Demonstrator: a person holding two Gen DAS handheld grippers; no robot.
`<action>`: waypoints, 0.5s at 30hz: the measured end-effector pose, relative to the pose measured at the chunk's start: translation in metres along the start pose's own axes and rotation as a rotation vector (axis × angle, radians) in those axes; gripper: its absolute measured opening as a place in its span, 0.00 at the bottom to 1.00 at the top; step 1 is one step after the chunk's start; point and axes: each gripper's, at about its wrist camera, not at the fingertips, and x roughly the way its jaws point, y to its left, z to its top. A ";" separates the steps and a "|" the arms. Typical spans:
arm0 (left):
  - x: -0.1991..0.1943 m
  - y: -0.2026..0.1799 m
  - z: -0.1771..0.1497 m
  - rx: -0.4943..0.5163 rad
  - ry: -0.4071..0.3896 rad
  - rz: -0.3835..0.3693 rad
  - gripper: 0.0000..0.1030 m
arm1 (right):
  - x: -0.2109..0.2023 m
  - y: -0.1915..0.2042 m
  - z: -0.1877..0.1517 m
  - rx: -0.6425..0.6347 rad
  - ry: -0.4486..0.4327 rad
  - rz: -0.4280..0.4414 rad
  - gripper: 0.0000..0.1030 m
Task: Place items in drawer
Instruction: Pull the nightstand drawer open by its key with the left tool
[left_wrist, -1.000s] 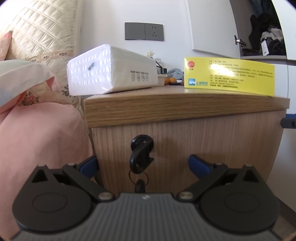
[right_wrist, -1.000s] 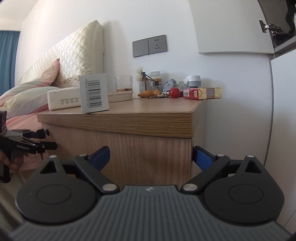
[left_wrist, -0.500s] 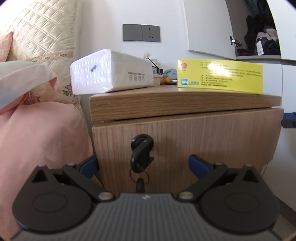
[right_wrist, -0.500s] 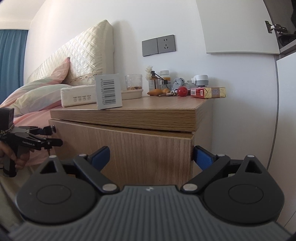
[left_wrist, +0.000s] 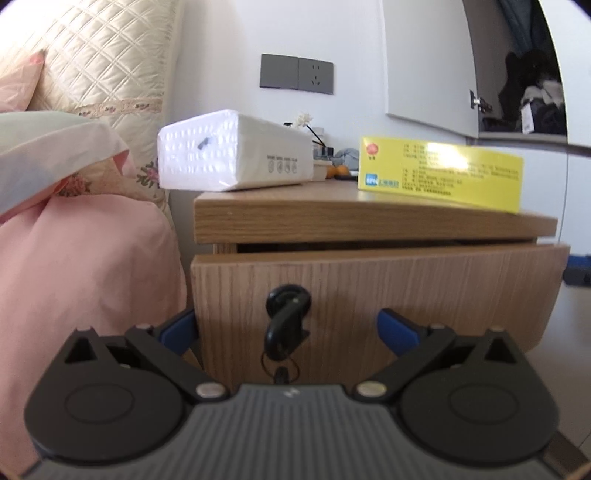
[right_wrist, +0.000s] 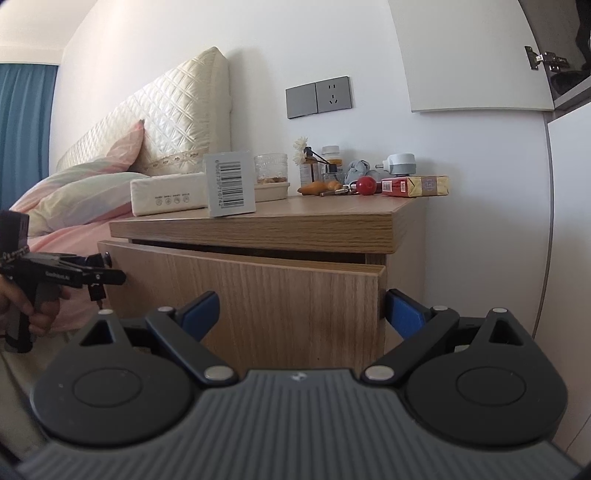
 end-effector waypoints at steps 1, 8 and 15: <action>0.000 0.000 0.000 0.005 0.000 -0.002 1.00 | 0.000 0.000 -0.001 -0.008 0.000 -0.001 0.96; 0.003 0.001 0.000 0.028 -0.008 -0.016 1.00 | 0.011 0.003 0.000 0.000 0.002 -0.032 0.95; 0.004 0.000 0.000 0.038 -0.007 -0.015 1.00 | 0.021 0.004 -0.002 0.040 -0.016 -0.067 0.95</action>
